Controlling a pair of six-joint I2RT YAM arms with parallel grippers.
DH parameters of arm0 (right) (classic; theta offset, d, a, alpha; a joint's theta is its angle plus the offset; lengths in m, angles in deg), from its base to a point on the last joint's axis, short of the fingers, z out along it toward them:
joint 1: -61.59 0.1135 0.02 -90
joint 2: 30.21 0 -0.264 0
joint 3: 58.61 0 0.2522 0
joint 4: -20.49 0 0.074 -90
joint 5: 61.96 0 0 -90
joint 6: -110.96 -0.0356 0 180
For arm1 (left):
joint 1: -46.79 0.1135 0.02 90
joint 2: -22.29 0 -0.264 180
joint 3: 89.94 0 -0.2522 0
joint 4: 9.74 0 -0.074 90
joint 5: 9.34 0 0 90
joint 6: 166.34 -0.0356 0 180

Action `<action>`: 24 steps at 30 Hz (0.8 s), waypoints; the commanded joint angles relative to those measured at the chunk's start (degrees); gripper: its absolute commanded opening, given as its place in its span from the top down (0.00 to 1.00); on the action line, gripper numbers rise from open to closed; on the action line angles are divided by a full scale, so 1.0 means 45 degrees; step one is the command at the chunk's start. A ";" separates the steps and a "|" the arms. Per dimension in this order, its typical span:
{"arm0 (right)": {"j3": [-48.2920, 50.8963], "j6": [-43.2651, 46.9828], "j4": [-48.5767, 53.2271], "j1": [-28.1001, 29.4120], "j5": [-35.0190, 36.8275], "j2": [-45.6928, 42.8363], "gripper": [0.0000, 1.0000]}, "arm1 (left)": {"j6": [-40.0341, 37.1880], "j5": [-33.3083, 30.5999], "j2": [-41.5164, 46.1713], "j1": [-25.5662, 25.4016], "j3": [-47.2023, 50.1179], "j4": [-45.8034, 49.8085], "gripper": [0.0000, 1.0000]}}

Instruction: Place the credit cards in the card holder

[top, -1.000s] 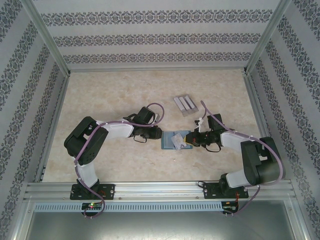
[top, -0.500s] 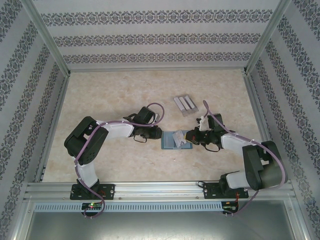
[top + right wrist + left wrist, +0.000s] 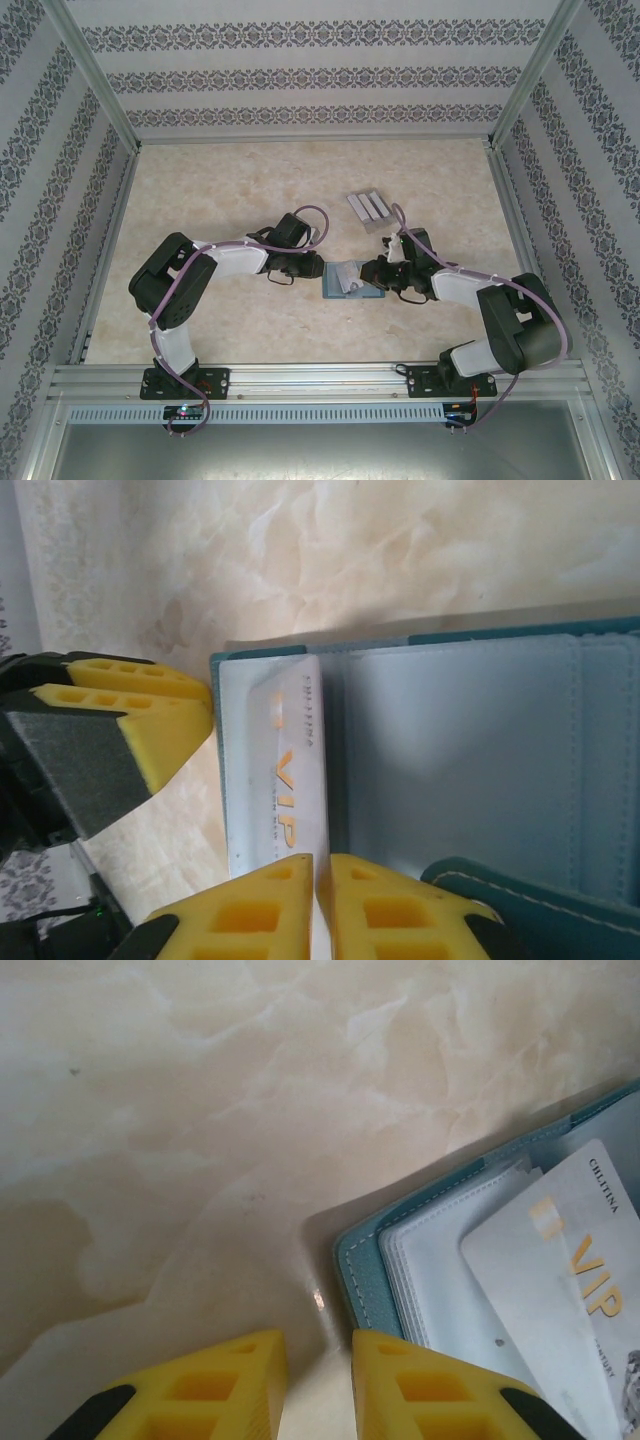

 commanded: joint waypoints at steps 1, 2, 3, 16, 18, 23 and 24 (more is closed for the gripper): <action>0.0208 -0.0088 0.0236 0.0366 0.1033 -0.0147 0.83 | 0.0079 -0.0364 -0.0487 -0.0059 0.0012 0.0144 0.74; 0.0290 -0.0225 0.0247 0.0472 0.1185 -0.0165 0.85 | 0.0116 -0.0467 -0.0473 -0.0059 0.0041 0.0111 0.74; 0.0357 -0.0401 0.0167 0.0606 0.1345 -0.0179 0.90 | 0.0106 -0.0495 -0.0507 -0.0059 0.0020 0.0126 0.74; 0.0002 -0.1353 -0.0136 0.2357 0.3016 0.0007 1.00 | 0.0165 -0.0263 -0.0669 -0.0060 -0.0058 0.0123 0.74; 0.0026 -0.1358 -0.0140 0.2402 0.3407 -0.0078 1.00 | 0.0102 -0.0159 -0.0758 -0.0059 -0.0207 0.0282 0.74; 0.0251 -0.1736 0.0013 0.2324 0.4334 -0.0389 1.00 | 0.0170 -0.0258 -0.0741 -0.0065 -0.0090 0.0158 0.75; 0.0398 -0.1861 -0.0131 0.2315 0.4501 -0.0529 1.00 | 0.0143 -0.0260 -0.0762 -0.0059 -0.0153 0.0240 0.75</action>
